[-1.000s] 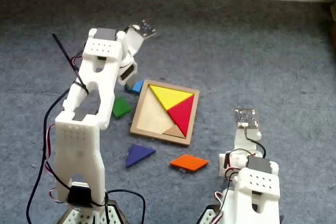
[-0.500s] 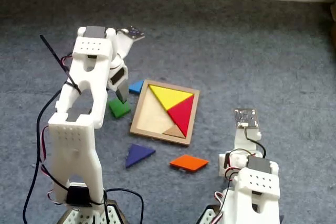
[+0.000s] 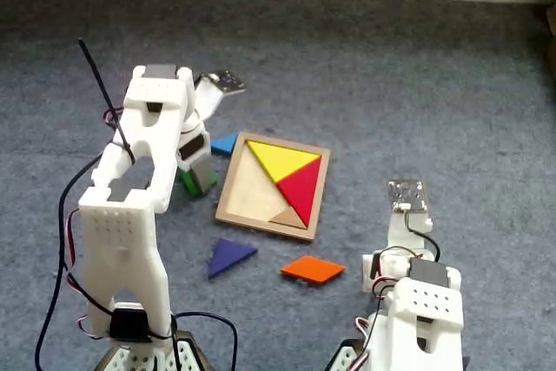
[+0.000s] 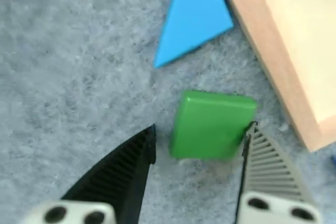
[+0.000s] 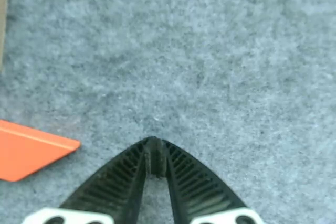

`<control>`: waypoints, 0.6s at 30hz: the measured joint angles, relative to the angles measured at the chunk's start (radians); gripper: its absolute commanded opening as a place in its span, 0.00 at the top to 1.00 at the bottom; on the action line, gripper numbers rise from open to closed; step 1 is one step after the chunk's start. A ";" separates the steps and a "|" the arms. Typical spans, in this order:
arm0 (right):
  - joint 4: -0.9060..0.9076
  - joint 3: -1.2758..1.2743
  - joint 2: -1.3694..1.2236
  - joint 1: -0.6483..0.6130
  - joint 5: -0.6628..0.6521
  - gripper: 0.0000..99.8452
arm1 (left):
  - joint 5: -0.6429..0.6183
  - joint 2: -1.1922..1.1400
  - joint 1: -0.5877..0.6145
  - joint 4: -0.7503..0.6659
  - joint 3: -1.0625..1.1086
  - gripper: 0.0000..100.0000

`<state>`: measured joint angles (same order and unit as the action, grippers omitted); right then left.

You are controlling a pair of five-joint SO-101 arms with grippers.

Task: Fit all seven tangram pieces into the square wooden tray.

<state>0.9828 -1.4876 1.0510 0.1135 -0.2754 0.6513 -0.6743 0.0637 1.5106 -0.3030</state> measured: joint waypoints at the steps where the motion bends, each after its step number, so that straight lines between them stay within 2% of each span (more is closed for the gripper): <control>1: 0.000 0.000 0.000 0.000 0.000 1.00 | 0.002 0.002 0.000 -0.014 0.015 0.73; 6: 0.000 0.000 0.000 0.000 0.000 1.00 | 0.005 0.031 -0.002 -0.084 0.080 0.76; 12: 0.000 0.000 0.000 0.000 0.000 1.00 | 0.005 0.032 -0.003 -0.091 0.083 0.92; 15: 0.000 0.000 0.000 0.000 0.000 1.00 | 0.005 0.041 -0.012 -0.086 0.091 0.93; 18: 0.000 0.000 0.000 0.000 0.000 1.00 | 0.006 0.046 -0.023 -0.021 0.064 0.93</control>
<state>0.9828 -1.4876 1.0510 0.1135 -0.2754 0.6575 -0.6283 0.0407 1.4891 -0.2386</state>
